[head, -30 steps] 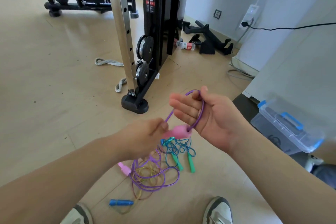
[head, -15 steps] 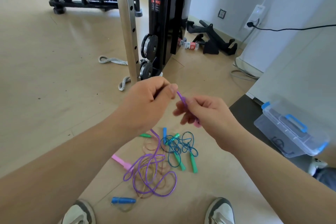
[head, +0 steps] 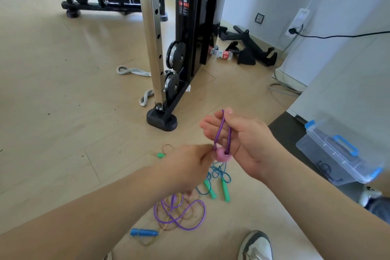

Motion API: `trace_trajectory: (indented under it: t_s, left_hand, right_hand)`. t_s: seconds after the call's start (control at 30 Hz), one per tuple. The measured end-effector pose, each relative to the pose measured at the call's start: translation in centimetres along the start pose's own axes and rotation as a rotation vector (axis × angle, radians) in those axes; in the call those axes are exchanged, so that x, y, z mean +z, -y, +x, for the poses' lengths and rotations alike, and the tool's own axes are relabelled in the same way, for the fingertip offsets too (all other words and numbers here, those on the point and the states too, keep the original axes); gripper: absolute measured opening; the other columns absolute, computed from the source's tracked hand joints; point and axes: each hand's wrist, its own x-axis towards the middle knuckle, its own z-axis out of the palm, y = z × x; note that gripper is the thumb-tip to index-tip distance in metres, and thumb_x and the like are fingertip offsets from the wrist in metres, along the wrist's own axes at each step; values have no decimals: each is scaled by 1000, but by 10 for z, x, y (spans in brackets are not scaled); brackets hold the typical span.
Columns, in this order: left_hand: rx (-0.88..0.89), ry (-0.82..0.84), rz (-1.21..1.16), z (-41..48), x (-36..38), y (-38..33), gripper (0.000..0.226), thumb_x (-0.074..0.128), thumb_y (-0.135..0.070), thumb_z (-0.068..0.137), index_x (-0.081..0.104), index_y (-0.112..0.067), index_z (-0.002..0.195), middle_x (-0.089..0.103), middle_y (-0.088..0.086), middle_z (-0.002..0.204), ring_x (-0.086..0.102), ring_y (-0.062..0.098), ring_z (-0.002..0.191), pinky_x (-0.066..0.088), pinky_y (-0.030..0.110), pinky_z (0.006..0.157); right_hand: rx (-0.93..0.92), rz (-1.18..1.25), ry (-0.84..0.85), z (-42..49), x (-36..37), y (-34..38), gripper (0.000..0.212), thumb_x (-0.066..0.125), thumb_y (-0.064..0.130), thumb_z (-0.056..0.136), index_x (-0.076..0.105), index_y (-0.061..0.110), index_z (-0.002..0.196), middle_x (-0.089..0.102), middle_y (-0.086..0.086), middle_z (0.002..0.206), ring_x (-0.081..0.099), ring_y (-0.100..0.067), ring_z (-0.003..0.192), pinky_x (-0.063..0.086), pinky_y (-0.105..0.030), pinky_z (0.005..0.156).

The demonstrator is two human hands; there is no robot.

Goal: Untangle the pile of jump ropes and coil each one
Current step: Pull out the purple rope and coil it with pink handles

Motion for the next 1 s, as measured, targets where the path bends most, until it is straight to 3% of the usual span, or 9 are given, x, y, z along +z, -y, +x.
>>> trace_trajectory:
  t_s: [0.07,0.13,0.23,0.33,0.5,0.6,0.73,0.9,1.0]
  left_hand:
    - [-17,154,-42,-11,7,-8,29,36,-46,105,56,-25,102,60,1,68,59,20,45,51,28,52]
    - [32,191,-19,-16,6,-16,28,45,-43,101,55,-18,95,60,3,70,60,22,48,51,28,51]
    - [233,-74,69,-11,-14,-23,19,58,-33,98,63,-21,83,62,-3,70,56,11,59,49,30,59]
    - [324,-313,-203,-8,-42,-17,14,72,-25,92,69,-25,79,57,-13,57,47,3,52,39,14,51]
    - [282,-494,-370,2,-63,1,9,76,-26,90,75,-18,88,74,6,75,69,25,74,56,33,72]
    - [242,-454,-431,8,-58,9,20,73,-38,91,74,-18,86,68,22,82,58,37,69,52,41,63]
    - [111,-360,-582,11,-46,11,37,64,-48,96,71,-14,80,47,14,71,36,20,60,33,30,53]
    - [-36,-131,-478,10,-18,12,38,45,-40,106,66,-29,76,55,1,63,43,13,44,40,24,47]
    - [-56,26,-361,5,0,6,33,37,-38,108,61,-25,89,60,5,66,46,14,40,44,25,46]
  right_hand:
    - [-96,-272,-74,4,-6,-2,27,47,22,109,66,3,111,77,-18,106,77,-22,97,55,-47,101]
    - [-201,-613,-119,4,-11,-4,24,49,23,107,69,12,105,76,-12,110,75,-24,97,57,-44,98]
    - [-332,-848,-88,7,-20,-7,22,58,23,101,69,5,95,73,-23,98,73,-27,87,59,-43,79]
    - [-280,-691,-15,4,-21,-2,22,57,13,103,71,-1,94,72,-18,78,58,-7,53,42,-14,50]
    - [-151,-486,178,-1,-15,5,34,43,12,107,69,-6,96,75,-21,86,51,-23,56,37,-25,51]
    - [-83,-384,234,-6,-9,5,35,42,15,108,69,-1,93,70,-22,79,49,-26,58,37,-36,57]
    - [-5,-172,273,-11,0,5,34,40,21,108,64,0,98,73,-23,91,59,-26,62,40,-32,61]
    - [-12,98,230,-9,2,9,33,42,13,107,57,-12,122,71,-29,118,76,-27,92,50,-31,72]
    - [-80,-73,82,-1,-7,8,29,44,11,107,59,-7,123,73,-24,116,74,-32,106,59,-37,87]
